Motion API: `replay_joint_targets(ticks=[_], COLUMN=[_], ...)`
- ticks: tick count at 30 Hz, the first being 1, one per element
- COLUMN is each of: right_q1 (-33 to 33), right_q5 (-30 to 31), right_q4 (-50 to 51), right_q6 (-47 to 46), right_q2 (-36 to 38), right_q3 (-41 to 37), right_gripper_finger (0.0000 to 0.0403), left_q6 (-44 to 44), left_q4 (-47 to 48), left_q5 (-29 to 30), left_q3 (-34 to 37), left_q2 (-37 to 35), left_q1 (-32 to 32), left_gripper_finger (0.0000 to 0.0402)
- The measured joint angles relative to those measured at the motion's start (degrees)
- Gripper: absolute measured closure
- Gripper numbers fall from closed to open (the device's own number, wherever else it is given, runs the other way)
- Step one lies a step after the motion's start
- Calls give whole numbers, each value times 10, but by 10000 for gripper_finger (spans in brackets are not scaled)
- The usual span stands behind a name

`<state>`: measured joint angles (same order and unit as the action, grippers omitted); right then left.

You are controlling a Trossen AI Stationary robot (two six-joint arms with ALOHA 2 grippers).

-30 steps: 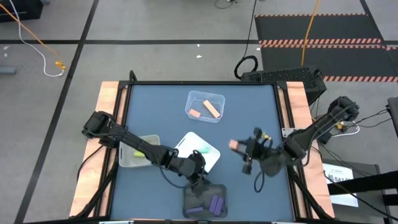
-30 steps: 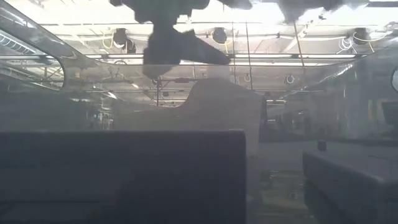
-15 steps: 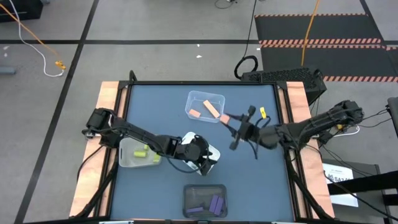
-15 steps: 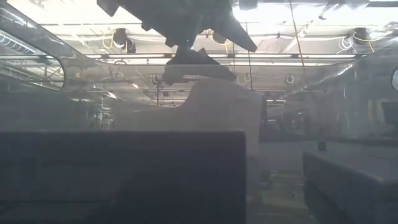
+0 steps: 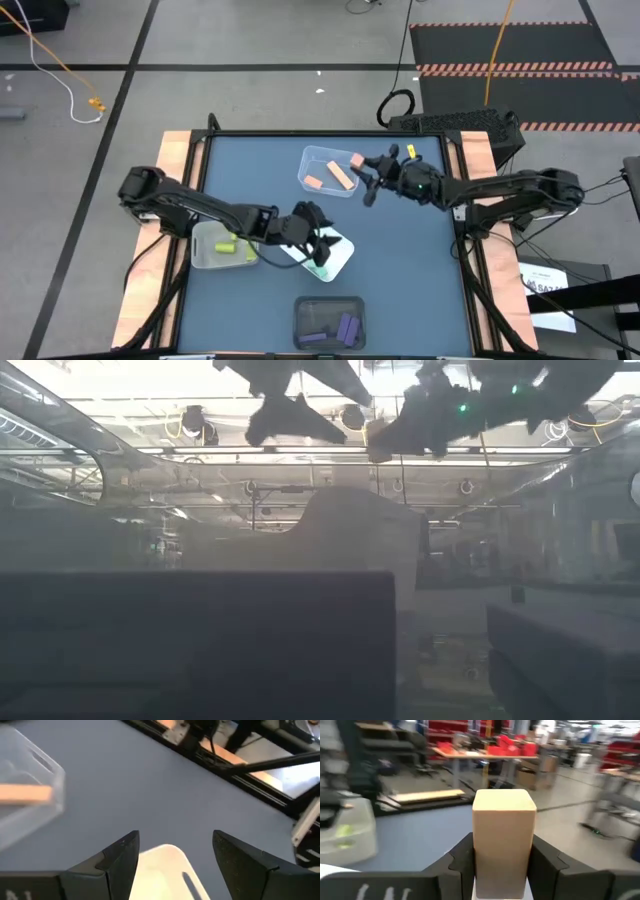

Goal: Sort & place blocks by color
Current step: Put the light brown block into the transparent bin

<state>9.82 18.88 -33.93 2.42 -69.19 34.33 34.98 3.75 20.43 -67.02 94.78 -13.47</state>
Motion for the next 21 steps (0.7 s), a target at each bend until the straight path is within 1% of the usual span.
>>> replay_joint_targets(ticks=[2, 5, 12, 14, 17, 21], right_q1=[22, 43, 74, 81, 89, 100], right_q5=[-24, -27, -34, -51, -72, -72], right_q4=[-37, -82, -168, -185, -201, -216], right_q6=[-4, -5, -4, -4, -2, 0], right_q2=[-23, -72, -170, -188, -207, -225], right_q3=[-14, -16, -15, -15, -15, -15], right_gripper_finger=[287, 285, 282, 280, 268, 237], left_q6=[-14, -37, -69, -73, -83, -83], left_q4=[4, 13, 9, 17, 22, 40], left_q5=[21, 51, 59, 60, 60, 60], left_q3=[0, 0, -1, -1, 0, 0], left_q2=[-13, -31, -45, -45, -47, -47], left_q1=[0, 0, 17, 24, 38, 58], left_gripper_finger=[151, 151, 151, 151, 151, 151])
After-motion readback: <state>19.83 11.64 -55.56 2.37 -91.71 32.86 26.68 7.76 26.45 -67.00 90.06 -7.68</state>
